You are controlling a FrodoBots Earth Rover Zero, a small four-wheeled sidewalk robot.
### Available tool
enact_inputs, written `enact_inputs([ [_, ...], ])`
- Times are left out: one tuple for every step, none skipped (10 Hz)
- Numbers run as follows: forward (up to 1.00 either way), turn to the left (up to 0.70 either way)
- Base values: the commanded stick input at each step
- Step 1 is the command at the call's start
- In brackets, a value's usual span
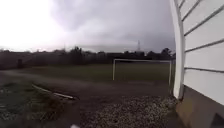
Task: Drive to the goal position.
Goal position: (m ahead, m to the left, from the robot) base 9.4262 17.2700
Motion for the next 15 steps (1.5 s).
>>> enact_inputs([
  [0.0,0.0],
  [0.0,0.0],
  [0.0,0.0],
  [0.0,0.0],
  [0.24,0.0],
  [0.38,0.0],
  [0.44,0.0],
  [0.45,0.0],
  [0.45,0.0],
  [0.45,0.0],
  [0.45,0.0],
  [0.45,0.0],
  [0.45,0.0],
  [0.45,0.0],
  [0.45,0.0],
])
